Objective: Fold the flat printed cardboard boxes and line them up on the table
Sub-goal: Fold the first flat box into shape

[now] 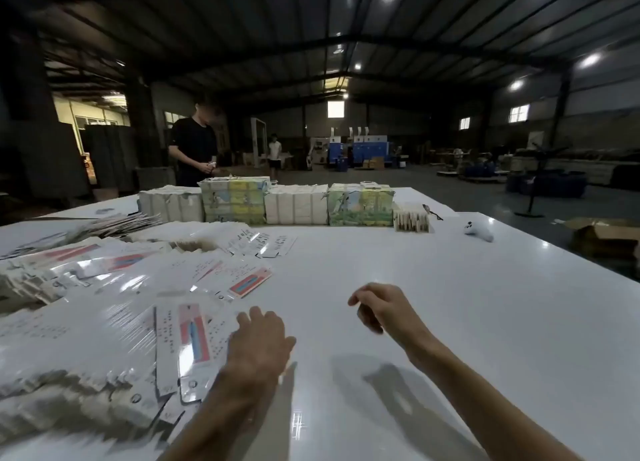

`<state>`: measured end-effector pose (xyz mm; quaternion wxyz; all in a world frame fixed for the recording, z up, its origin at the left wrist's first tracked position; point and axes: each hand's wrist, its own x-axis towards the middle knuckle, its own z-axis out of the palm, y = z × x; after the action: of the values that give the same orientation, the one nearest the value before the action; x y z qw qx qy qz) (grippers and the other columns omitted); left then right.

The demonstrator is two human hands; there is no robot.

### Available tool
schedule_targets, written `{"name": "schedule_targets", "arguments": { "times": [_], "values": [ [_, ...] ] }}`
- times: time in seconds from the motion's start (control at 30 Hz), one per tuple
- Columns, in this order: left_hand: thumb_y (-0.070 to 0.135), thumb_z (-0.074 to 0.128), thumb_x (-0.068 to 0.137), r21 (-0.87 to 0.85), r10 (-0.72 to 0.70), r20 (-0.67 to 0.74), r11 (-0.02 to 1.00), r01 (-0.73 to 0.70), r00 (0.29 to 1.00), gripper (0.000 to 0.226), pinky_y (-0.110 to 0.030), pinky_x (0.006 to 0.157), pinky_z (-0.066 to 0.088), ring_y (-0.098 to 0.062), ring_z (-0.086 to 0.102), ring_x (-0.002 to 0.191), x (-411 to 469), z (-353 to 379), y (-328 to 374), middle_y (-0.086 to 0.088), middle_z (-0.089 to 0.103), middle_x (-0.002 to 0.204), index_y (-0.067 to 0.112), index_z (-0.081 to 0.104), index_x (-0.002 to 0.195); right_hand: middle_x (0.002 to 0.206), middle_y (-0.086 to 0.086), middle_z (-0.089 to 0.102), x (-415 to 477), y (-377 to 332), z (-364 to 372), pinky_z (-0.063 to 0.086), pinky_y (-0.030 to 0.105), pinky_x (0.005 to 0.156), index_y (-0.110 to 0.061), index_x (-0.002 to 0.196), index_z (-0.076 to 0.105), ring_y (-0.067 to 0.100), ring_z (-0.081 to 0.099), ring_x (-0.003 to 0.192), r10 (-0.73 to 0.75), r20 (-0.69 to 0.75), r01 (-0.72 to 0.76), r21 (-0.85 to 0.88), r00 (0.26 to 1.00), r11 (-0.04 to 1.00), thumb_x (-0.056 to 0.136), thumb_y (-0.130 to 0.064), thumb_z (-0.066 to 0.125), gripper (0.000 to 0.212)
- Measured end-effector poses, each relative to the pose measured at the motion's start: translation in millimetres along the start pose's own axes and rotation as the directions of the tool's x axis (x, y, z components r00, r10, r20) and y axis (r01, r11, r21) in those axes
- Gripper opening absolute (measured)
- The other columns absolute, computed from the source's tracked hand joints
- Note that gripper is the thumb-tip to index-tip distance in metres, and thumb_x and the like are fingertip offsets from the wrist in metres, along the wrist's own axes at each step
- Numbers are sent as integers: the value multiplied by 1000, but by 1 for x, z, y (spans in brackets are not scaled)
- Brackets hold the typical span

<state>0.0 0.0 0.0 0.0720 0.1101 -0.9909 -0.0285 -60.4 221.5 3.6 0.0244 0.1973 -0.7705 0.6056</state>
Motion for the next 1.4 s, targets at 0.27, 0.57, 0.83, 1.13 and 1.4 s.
{"name": "schedule_targets", "arguments": {
  "times": [0.27, 0.57, 0.83, 1.13, 1.4],
  "values": [
    [73, 68, 86, 254, -121, 28, 961, 110, 992, 63, -28, 86, 51, -18, 64, 97, 39, -5, -28, -3, 67, 105, 16, 66, 112, 63, 2, 62, 49, 49, 19, 43, 10, 53, -2, 91, 73, 1, 53, 46, 84, -93, -100, -196, 992, 975, 101, -6, 50, 25],
    [65, 79, 80, -136, -56, 230, 987, 89, 972, 51, -29, 75, 59, -13, 69, 80, 74, -15, -62, 2, 70, 90, 20, 62, 96, 58, 2, 60, 45, 58, 15, 44, 14, 50, -7, 88, 73, 11, 51, 48, 41, -83, -48, -78, 996, 996, 100, -6, 51, 25],
    [26, 69, 100, -924, 373, 301, 341, 172, 877, 38, -41, 75, 65, -36, 78, 99, 102, -41, -24, -17, 79, 110, 2, 59, 129, 62, 5, 64, 51, 62, 13, 47, 30, 56, -10, 90, 73, 20, 55, 55, 11, -85, -14, -33, 996, 999, 104, -9, 51, 26],
    [66, 28, 105, -893, 449, 230, -254, 370, 863, 74, -42, 71, 64, -37, 77, 94, 107, 13, 51, -24, 76, 114, 8, 70, 123, 111, -5, 57, 65, 33, 7, 54, 15, 74, -24, 131, 53, 5, 61, 97, -391, -319, 322, -247, 863, 914, 107, -17, 56, 25],
    [51, 31, 110, -970, 365, 143, -134, 204, 920, 57, -33, 62, 59, -25, 67, 60, 105, 38, 62, -15, 66, 77, 14, 65, 84, 133, -1, 53, 73, 41, 14, 55, 35, 95, -18, 139, 63, 11, 40, 127, -374, -89, 235, -638, 923, 733, 107, -37, 55, 39]
  ]
}}
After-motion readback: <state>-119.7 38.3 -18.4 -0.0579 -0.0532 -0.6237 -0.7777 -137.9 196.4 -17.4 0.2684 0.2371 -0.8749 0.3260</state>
